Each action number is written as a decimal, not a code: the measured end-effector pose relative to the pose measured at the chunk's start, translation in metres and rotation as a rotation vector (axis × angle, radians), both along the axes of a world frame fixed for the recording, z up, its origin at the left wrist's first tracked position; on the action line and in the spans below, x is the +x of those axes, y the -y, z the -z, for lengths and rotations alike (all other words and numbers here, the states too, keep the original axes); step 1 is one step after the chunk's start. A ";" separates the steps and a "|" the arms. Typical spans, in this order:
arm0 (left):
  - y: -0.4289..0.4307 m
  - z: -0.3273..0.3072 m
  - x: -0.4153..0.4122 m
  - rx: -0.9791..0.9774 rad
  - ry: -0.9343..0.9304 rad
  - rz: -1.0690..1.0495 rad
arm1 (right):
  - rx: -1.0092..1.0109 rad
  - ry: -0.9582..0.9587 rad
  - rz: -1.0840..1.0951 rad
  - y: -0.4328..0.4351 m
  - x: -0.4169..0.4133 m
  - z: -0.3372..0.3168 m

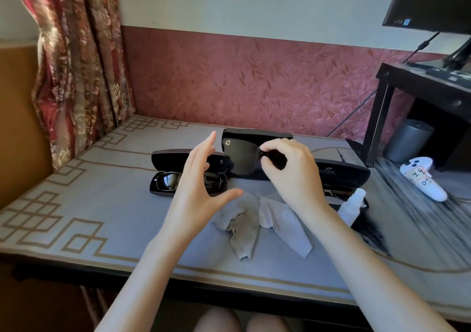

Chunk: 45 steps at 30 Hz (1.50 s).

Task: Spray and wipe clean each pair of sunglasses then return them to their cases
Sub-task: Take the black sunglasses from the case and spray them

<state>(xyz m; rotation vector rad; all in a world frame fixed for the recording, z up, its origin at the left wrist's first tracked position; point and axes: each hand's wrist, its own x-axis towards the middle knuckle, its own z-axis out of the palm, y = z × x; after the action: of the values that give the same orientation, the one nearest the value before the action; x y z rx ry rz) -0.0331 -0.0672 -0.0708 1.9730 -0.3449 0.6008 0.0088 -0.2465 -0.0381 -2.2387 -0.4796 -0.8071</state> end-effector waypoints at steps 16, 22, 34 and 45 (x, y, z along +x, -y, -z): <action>0.001 -0.007 -0.028 0.145 0.087 0.024 | 0.023 -0.221 -0.204 0.015 -0.042 0.000; -0.013 -0.010 -0.037 -0.026 0.046 0.021 | 0.157 -0.488 -0.372 0.049 -0.046 0.000; -0.012 -0.015 -0.046 -0.281 -0.101 0.183 | 0.644 -0.501 -0.697 0.047 -0.042 0.011; -0.007 -0.018 -0.045 -0.404 -0.173 0.223 | 0.914 -0.552 -0.756 0.032 -0.046 0.012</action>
<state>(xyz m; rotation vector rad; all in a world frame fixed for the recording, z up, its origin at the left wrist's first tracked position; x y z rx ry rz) -0.0778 -0.0599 -0.0531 1.5586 -0.3039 0.3222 -0.0376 -0.2784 -0.0498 -1.1833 -0.4900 0.0408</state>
